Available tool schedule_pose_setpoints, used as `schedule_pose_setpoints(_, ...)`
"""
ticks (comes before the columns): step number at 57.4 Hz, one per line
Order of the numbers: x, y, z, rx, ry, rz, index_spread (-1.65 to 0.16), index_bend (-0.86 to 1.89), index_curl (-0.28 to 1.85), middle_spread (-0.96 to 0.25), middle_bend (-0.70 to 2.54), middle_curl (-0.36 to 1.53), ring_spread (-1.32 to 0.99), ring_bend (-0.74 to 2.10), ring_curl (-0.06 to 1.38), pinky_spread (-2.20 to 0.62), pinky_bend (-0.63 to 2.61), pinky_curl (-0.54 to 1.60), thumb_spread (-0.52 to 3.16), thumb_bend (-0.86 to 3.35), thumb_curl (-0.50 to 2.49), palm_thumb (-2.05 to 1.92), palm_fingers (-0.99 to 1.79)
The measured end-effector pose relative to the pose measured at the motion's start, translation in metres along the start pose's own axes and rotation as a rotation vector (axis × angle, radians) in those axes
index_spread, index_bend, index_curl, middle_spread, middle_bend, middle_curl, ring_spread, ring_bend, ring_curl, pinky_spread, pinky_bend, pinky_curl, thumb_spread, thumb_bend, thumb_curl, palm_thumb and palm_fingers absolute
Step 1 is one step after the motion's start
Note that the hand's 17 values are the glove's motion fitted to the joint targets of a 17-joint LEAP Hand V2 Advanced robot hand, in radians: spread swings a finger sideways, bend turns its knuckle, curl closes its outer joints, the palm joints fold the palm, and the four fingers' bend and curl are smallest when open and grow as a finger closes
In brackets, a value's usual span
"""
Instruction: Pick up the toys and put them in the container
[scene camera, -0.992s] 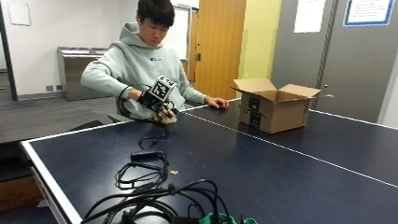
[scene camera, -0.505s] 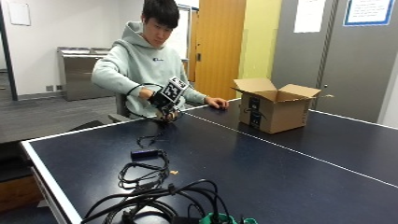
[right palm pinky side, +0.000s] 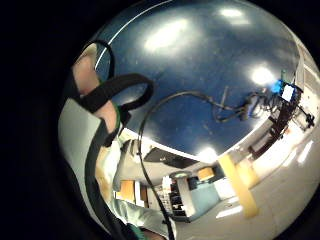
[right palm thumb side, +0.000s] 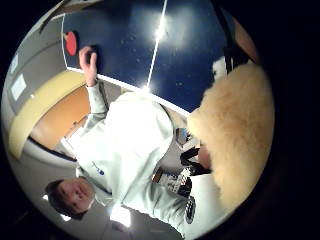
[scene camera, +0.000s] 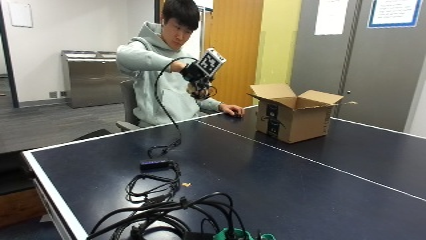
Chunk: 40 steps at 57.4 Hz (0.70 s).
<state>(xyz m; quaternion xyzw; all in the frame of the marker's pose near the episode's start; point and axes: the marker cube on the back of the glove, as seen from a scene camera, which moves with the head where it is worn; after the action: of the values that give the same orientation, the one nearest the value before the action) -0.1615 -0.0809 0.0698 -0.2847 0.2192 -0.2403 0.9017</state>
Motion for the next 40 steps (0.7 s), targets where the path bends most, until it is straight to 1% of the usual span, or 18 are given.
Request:
schedule_pose_setpoints(3, -0.008, -0.004, -0.033, 0.022, -0.173, 0.14, -0.33, 0.2, 0.72, -0.24, 0.35, 0.33, -0.4, 1.09, 0.47, -0.38, 1.07, 0.43, 0.88, 0.1, 0.66, 0.72, 0.78)
schedule_pose_setpoints(6, -0.024, -0.002, -0.055, 0.054, -0.133, 0.152, -0.34, 0.19, 0.74, -0.24, 0.35, 0.34, -0.4, 1.09, 0.48, -0.37, 1.08, 0.43, 0.87, 0.09, 0.67, 0.73, 0.77)
schedule_pose_setpoints(8, -0.049, 0.005, -0.069, 0.091, -0.035, 0.067, -0.34, 0.19, 0.76, -0.24, 0.35, 0.34, -0.41, 1.09, 0.48, -0.37, 1.08, 0.43, 0.87, 0.08, 0.68, 0.73, 0.77)
schedule_pose_setpoints(9, -0.061, 0.009, -0.078, 0.113, 0.01, -0.017, -0.34, 0.18, 0.76, -0.24, 0.35, 0.35, -0.41, 1.09, 0.48, -0.37, 1.08, 0.43, 0.86, 0.08, 0.68, 0.73, 0.77)
schedule_pose_setpoints(11, -0.081, 0.018, -0.096, 0.152, 0.052, -0.231, -0.34, 0.18, 0.78, -0.24, 0.35, 0.36, -0.41, 1.09, 0.49, -0.37, 1.08, 0.43, 0.86, 0.07, 0.69, 0.74, 0.77)
schedule_pose_setpoints(12, -0.089, 0.02, -0.106, 0.169, 0.049, -0.307, -0.34, 0.18, 0.79, -0.24, 0.35, 0.36, -0.41, 1.09, 0.49, -0.37, 1.09, 0.43, 0.86, 0.07, 0.69, 0.74, 0.77)
schedule_pose_setpoints(13, -0.098, 0.02, -0.116, 0.187, 0.039, -0.329, -0.34, 0.18, 0.79, -0.24, 0.34, 0.36, -0.41, 1.09, 0.49, -0.37, 1.09, 0.43, 0.86, 0.07, 0.69, 0.74, 0.77)
schedule_pose_setpoints(14, -0.106, 0.018, -0.127, 0.207, 0.029, -0.295, -0.34, 0.18, 0.8, -0.24, 0.34, 0.37, -0.41, 1.09, 0.49, -0.37, 1.09, 0.43, 0.86, 0.06, 0.69, 0.74, 0.77)
schedule_pose_setpoints(17, -0.126, 0.002, -0.159, 0.274, 0.007, -0.056, -0.35, 0.17, 0.83, -0.24, 0.34, 0.38, -0.41, 1.1, 0.5, -0.37, 1.1, 0.44, 0.86, 0.06, 0.7, 0.74, 0.76)
schedule_pose_setpoints(18, -0.132, -0.002, -0.169, 0.294, -0.009, -0.02, -0.35, 0.17, 0.83, -0.24, 0.34, 0.38, -0.41, 1.1, 0.5, -0.37, 1.1, 0.44, 0.86, 0.05, 0.7, 0.74, 0.76)
schedule_pose_setpoints(19, -0.139, -0.006, -0.178, 0.316, -0.029, -0.021, -0.35, 0.18, 0.84, -0.24, 0.34, 0.39, -0.41, 1.1, 0.5, -0.37, 1.1, 0.44, 0.87, 0.05, 0.7, 0.74, 0.75)
schedule_pose_setpoints(23, -0.173, -0.021, -0.214, 0.416, -0.094, -0.13, -0.35, 0.17, 0.86, -0.25, 0.33, 0.41, -0.4, 1.11, 0.51, -0.37, 1.11, 0.44, 0.91, 0.04, 0.71, 0.73, 0.73)
schedule_pose_setpoints(29, -0.185, -0.062, -0.238, 0.537, -0.025, -0.17, -0.36, 0.16, 0.9, -0.25, 0.33, 0.43, -0.4, 1.12, 0.52, -0.37, 1.11, 0.44, 0.96, 0.02, 0.7, 0.72, 0.71)
schedule_pose_setpoints(32, -0.189, -0.085, -0.248, 0.586, -0.063, -0.135, -0.36, 0.16, 0.91, -0.25, 0.33, 0.45, -0.39, 1.13, 0.52, -0.37, 1.11, 0.44, 1.0, 0.01, 0.69, 0.71, 0.69)
schedule_pose_setpoints(35, -0.201, -0.105, -0.253, 0.624, -0.088, -0.142, -0.37, 0.17, 0.92, -0.25, 0.31, 0.46, -0.39, 1.13, 0.53, -0.37, 1.1, 0.44, 1.05, 0.0, 0.68, 0.69, 0.66)
schedule_pose_setpoints(38, -0.196, -0.128, -0.251, 0.638, -0.024, -0.063, -0.37, 0.18, 0.94, -0.25, 0.27, 0.46, -0.37, 1.1, 0.53, -0.35, 1.08, 0.43, 1.12, -0.02, 0.65, 0.66, 0.55)
schedule_pose_setpoints(40, -0.186, -0.142, -0.252, 0.616, -0.091, 0.011, -0.37, 0.19, 0.94, -0.23, 0.23, 0.46, -0.35, 1.03, 0.52, -0.32, 1.09, 0.44, 1.16, -0.04, 0.62, 0.6, 0.38)
